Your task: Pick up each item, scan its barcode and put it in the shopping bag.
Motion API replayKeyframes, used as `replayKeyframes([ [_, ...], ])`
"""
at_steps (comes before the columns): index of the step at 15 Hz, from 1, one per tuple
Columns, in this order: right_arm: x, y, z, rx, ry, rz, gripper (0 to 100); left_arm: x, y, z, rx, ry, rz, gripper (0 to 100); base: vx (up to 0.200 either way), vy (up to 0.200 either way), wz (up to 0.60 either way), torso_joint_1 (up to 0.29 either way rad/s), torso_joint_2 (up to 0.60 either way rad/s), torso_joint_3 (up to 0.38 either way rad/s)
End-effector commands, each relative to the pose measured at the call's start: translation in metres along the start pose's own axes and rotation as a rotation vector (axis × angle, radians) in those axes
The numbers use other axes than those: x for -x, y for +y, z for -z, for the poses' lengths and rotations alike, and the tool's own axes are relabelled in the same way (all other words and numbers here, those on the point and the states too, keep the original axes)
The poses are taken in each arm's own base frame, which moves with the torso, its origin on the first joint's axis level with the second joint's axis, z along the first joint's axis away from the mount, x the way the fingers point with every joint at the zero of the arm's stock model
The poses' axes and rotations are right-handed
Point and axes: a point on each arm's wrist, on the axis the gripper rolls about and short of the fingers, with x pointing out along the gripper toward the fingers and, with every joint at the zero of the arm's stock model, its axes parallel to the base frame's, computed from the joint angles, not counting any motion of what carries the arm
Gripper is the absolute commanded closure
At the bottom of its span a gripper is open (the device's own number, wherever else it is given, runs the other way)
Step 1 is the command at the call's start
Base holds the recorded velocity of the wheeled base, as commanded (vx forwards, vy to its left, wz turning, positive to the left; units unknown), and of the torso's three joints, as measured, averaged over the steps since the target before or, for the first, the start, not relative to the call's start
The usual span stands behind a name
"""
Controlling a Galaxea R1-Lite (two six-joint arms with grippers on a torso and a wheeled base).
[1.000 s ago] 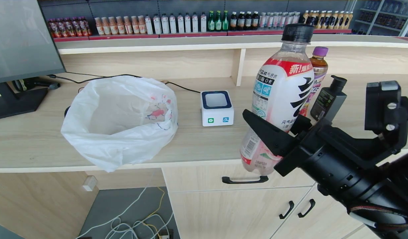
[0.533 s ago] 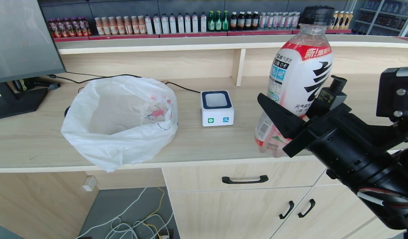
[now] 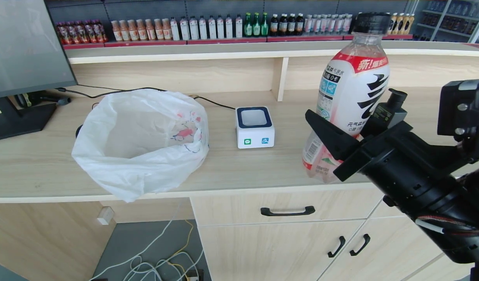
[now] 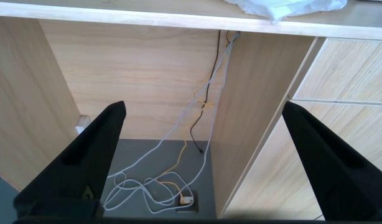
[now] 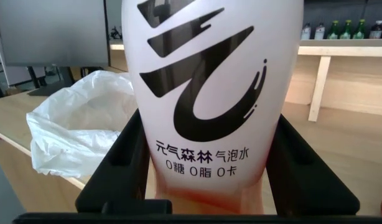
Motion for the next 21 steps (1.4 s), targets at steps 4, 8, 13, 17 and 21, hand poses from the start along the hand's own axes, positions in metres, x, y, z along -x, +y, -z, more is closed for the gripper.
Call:
replayKeyframes([
  [4,-0.001,-0.001,0.002,0.002,0.004,0.006,100,0.000,0.000,0.000,-0.001,0.000,0.002,0,0.000,0.100,0.00,0.000,0.00,0.000],
  [8,-0.001,-0.001,0.002,0.003,0.004,0.009,100,0.000,0.000,0.000,0.001,0.000,0.000,0,0.000,0.000,0.00,0.000,0.00,0.000],
  [13,-0.010,-0.001,0.004,0.011,0.024,0.007,100,0.000,0.000,0.000,0.001,0.000,0.000,0,0.000,0.000,0.00,0.000,0.00,0.000],
  [17,-0.054,0.003,0.012,0.037,0.009,-0.030,100,0.000,0.000,0.000,0.002,0.000,0.000,0,0.000,0.000,0.00,0.000,0.00,0.000],
  [21,-0.095,-0.005,0.021,0.122,-0.056,-0.078,100,0.000,0.000,0.000,-0.002,0.000,0.002,0,0.000,0.000,0.00,0.000,0.00,0.000],
])
